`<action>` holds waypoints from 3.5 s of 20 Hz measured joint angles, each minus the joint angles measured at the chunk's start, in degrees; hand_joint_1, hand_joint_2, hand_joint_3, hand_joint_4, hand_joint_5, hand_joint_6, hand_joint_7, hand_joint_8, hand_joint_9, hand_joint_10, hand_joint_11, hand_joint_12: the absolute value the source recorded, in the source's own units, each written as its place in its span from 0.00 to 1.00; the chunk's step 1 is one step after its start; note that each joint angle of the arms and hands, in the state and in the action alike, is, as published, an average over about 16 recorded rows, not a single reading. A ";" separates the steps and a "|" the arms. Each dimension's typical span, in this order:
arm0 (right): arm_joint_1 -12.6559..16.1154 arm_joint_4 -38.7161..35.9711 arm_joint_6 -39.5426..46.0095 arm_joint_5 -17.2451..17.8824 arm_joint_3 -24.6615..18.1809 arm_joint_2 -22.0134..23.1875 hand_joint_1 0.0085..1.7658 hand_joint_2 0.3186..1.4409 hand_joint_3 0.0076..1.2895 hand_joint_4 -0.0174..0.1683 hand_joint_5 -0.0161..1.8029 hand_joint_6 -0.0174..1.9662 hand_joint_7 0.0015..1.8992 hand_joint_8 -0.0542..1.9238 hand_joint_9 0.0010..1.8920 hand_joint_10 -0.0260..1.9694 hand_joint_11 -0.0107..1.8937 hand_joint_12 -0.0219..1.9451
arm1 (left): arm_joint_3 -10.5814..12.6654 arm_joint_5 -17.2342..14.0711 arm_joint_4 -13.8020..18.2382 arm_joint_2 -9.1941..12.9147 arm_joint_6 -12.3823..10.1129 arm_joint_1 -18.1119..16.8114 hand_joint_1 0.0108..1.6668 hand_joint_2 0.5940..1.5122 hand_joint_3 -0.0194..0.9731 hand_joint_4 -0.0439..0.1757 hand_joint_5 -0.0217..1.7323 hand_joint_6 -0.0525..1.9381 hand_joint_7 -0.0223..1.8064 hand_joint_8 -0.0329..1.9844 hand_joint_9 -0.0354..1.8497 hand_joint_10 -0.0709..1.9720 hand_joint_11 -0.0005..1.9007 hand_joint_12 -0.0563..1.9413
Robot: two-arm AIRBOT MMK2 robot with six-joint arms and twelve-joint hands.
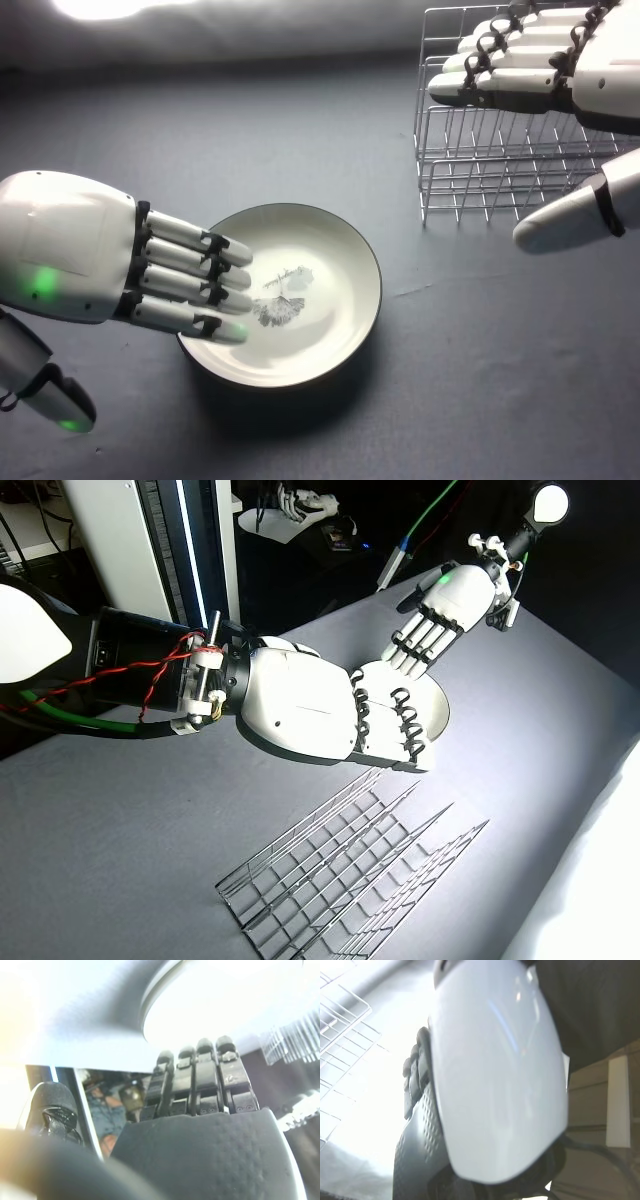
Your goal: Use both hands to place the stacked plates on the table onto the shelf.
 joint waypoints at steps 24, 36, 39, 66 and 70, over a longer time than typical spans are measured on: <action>-2.83 -0.14 -0.56 2.67 0.00 0.35 0.00 0.56 0.00 0.12 0.02 0.02 0.01 0.03 0.01 0.02 0.02 0.02 | 9.58 1.77 5.82 -6.03 -7.98 2.87 0.00 0.61 0.02 0.20 0.01 0.02 0.01 0.01 0.03 0.03 0.01 0.03; -3.58 -0.39 -0.61 4.47 0.00 0.41 0.13 0.47 0.01 0.11 0.02 0.02 0.01 0.03 0.01 0.02 0.02 0.02 | 6.65 3.71 4.41 -7.43 -7.34 4.74 0.00 0.60 0.02 0.17 0.00 0.01 0.00 0.01 0.02 0.03 0.01 0.02; -3.65 -1.27 -0.61 5.12 0.01 0.33 0.20 0.45 0.01 0.11 0.02 0.02 0.01 0.03 0.01 0.02 0.02 0.02 | 5.11 4.75 3.66 -8.09 -7.02 4.84 0.00 0.60 0.02 0.17 0.00 0.01 0.00 0.01 0.02 0.04 0.01 0.02; -1.60 -11.06 -0.57 7.04 1.00 -6.21 0.58 0.55 0.01 0.12 0.11 0.02 0.06 0.03 0.05 0.02 0.01 0.23 | 5.66 3.95 1.87 -12.13 -9.58 3.95 0.00 0.60 0.02 0.20 0.00 0.02 0.00 0.00 0.02 0.03 0.01 0.02; -1.06 -11.12 -0.54 7.25 0.95 -5.68 0.57 0.55 0.01 0.12 0.10 0.02 0.06 0.03 0.05 0.02 0.01 0.20 | 6.49 4.07 1.75 -12.14 -10.67 3.61 0.00 0.60 0.02 0.20 0.00 0.02 0.00 0.00 0.02 0.03 0.01 0.03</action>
